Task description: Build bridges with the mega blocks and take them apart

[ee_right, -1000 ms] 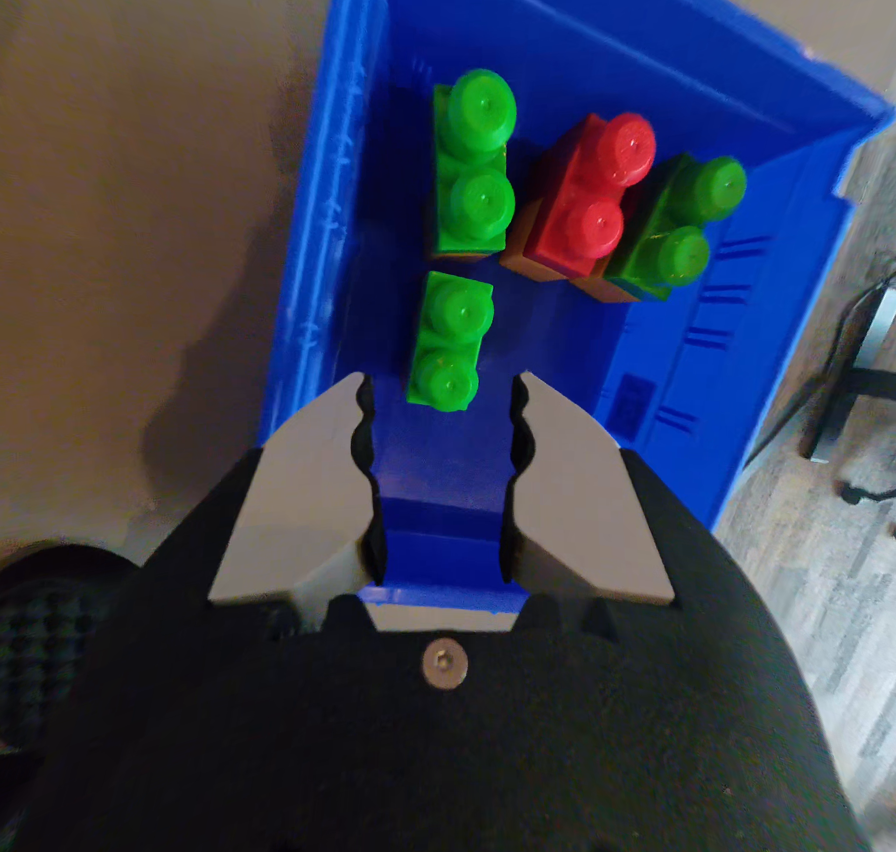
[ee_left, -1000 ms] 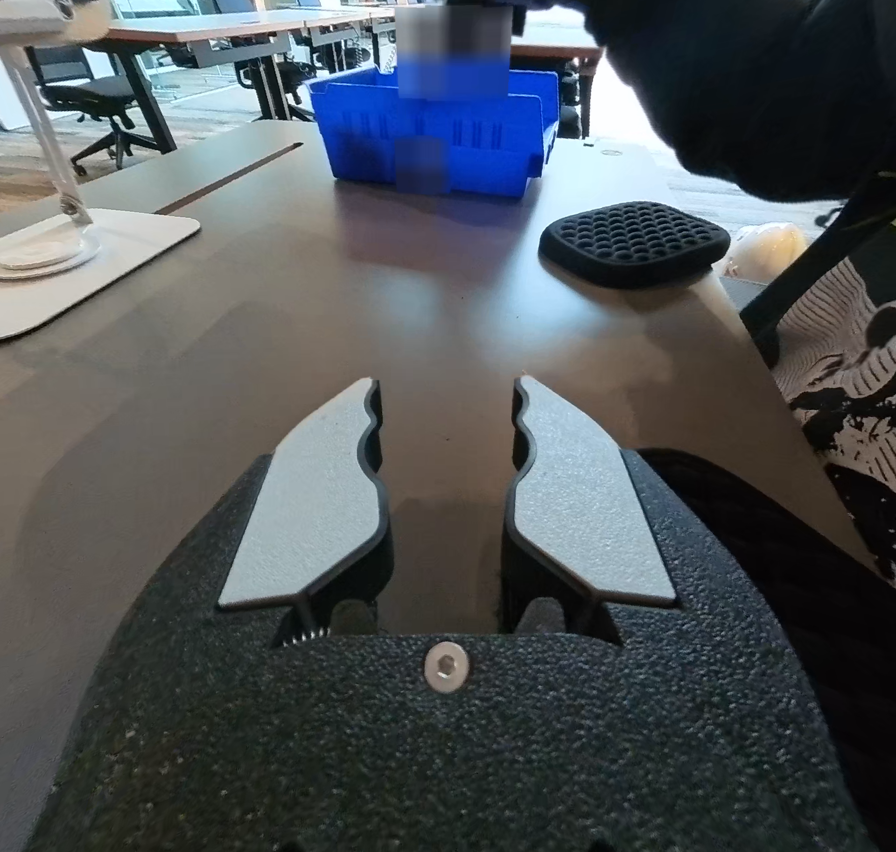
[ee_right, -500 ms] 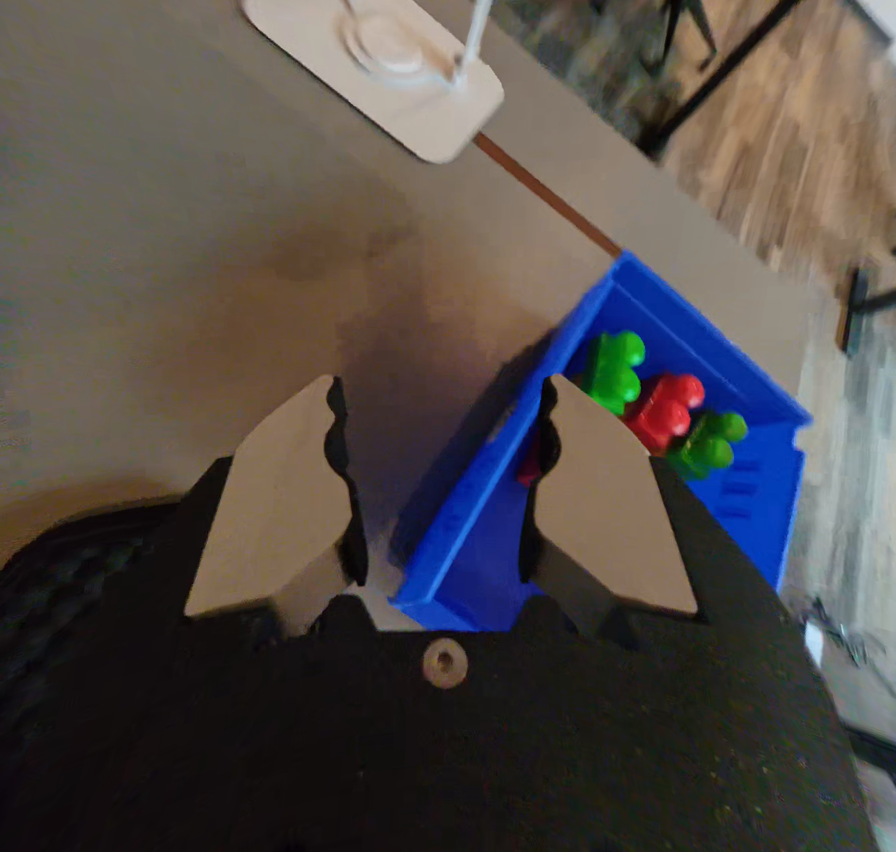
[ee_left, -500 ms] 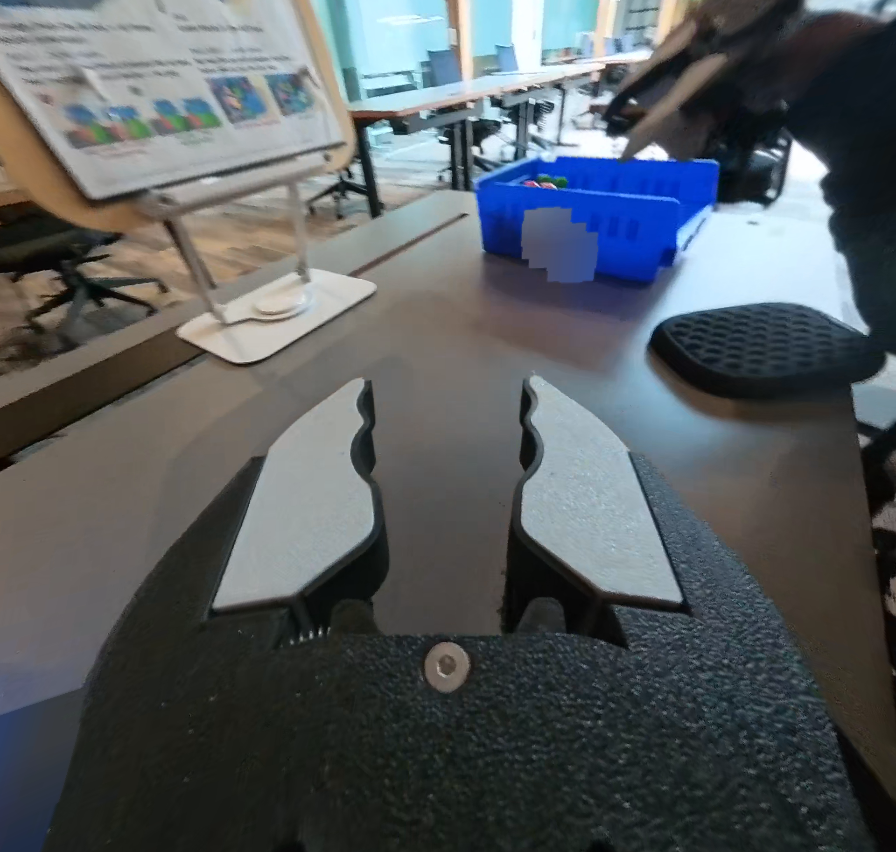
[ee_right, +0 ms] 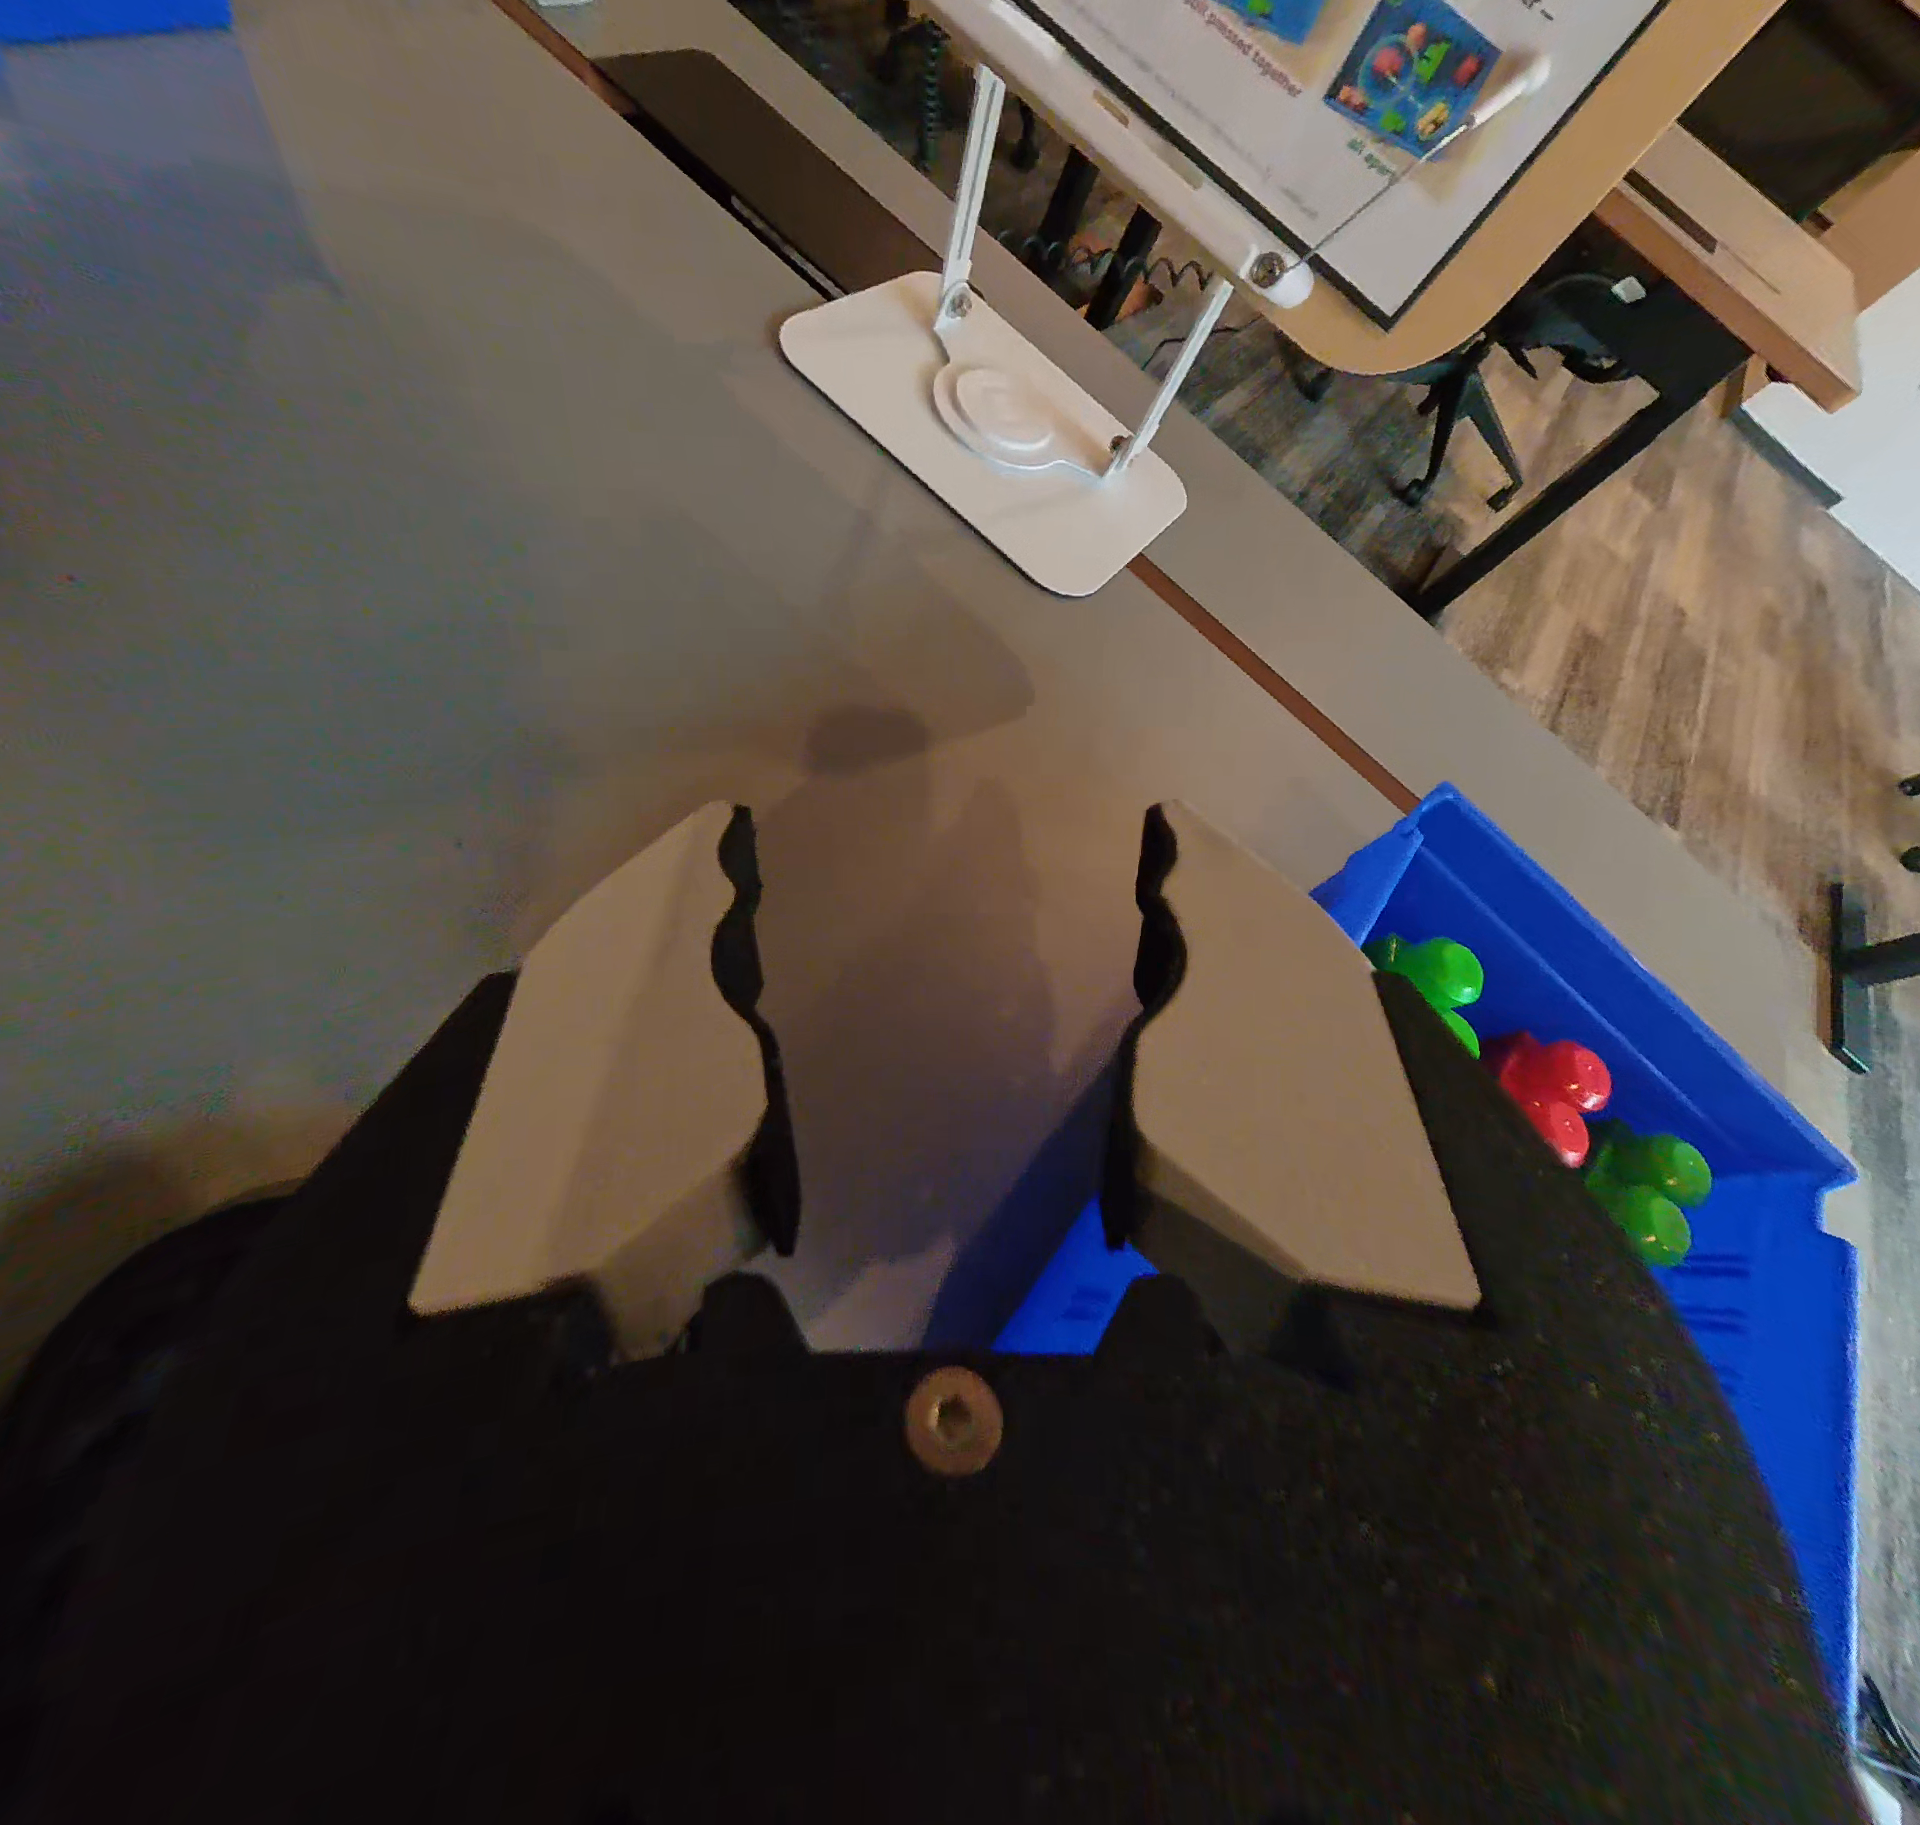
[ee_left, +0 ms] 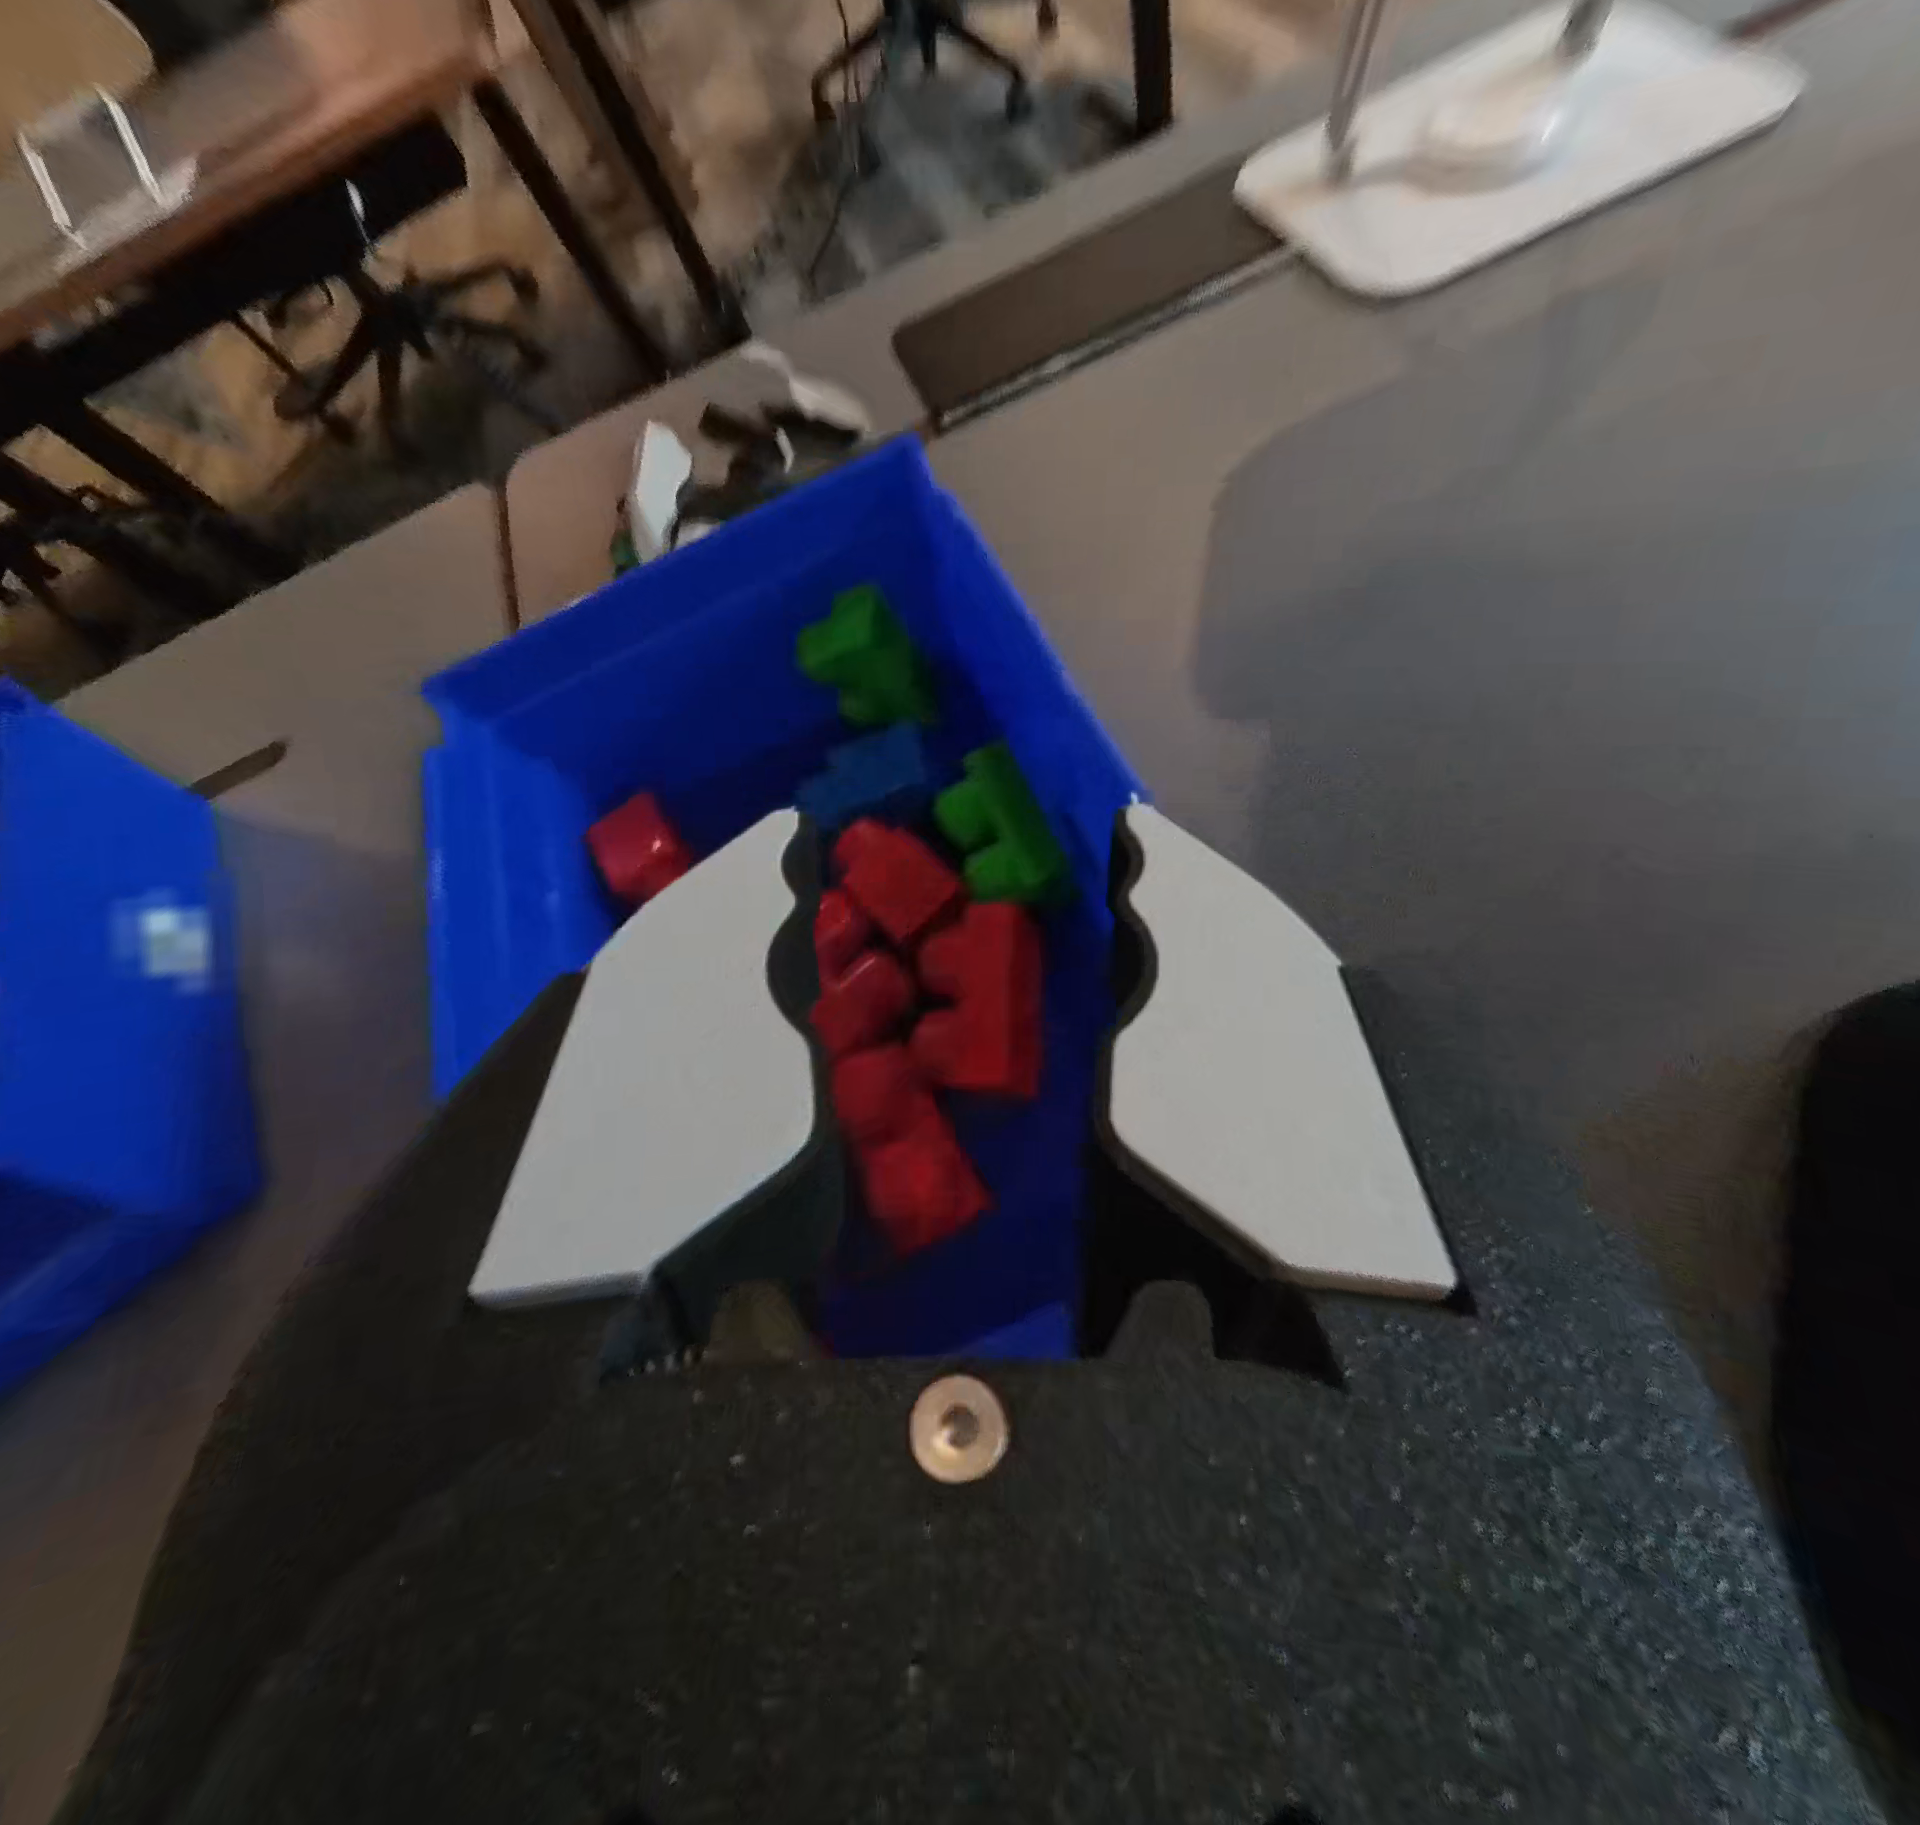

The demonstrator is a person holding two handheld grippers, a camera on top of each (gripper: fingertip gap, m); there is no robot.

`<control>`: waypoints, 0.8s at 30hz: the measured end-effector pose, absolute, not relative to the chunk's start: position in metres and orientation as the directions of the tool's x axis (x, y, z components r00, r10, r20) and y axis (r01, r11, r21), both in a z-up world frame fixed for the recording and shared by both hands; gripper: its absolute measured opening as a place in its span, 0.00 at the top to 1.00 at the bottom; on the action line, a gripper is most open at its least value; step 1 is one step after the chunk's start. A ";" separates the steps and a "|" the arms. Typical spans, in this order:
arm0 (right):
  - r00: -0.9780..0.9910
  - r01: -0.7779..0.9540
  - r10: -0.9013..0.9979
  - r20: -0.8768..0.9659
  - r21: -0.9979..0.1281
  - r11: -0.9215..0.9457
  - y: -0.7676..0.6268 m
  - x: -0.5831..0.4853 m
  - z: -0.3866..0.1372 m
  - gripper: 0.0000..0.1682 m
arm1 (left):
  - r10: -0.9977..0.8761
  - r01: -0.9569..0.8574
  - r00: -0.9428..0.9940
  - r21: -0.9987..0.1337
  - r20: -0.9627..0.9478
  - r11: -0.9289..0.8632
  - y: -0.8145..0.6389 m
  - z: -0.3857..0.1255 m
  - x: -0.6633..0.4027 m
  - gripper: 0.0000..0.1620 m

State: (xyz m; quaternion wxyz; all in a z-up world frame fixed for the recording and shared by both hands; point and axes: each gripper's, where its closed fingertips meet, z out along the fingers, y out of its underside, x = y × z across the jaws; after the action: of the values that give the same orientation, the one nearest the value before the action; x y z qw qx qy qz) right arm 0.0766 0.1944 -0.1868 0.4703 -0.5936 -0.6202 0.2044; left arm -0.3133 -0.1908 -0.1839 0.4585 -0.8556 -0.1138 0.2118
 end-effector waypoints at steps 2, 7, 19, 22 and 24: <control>0.141 0.534 0.929 0.341 -0.817 0.219 0.193 0.077 -0.185 0.58 | 0.353 -0.007 0.883 -0.762 -0.308 -0.647 -0.197 -0.194 -0.337 0.67; 0.125 0.505 0.932 0.340 -0.830 0.235 0.187 0.078 -0.180 0.58 | 0.108 -0.181 0.881 -0.538 -0.461 -0.823 -0.187 -0.220 -0.390 0.70; 0.139 0.477 0.921 0.364 -0.840 0.260 0.182 0.083 -0.169 0.59 | -0.346 -0.463 0.860 -0.290 -0.374 -0.838 -0.152 -0.279 -0.448 0.77; 0.143 0.483 0.918 0.370 -0.836 0.262 0.182 0.082 -0.169 0.59 | -0.469 -0.553 0.811 -0.192 -0.350 -0.811 -0.154 -0.298 -0.447 0.72; 0.144 0.488 0.917 0.373 -0.833 0.262 0.183 0.081 -0.171 0.59 | -0.521 -0.596 0.774 -0.137 -0.359 -0.791 -0.152 -0.307 -0.450 0.72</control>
State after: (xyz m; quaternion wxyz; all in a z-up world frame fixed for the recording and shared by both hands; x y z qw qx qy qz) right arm 0.0808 0.1829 -0.1709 0.4991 -0.5685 -0.6178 0.2146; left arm -0.4498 -0.1518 -0.3066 0.1224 -0.9338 0.2993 0.1532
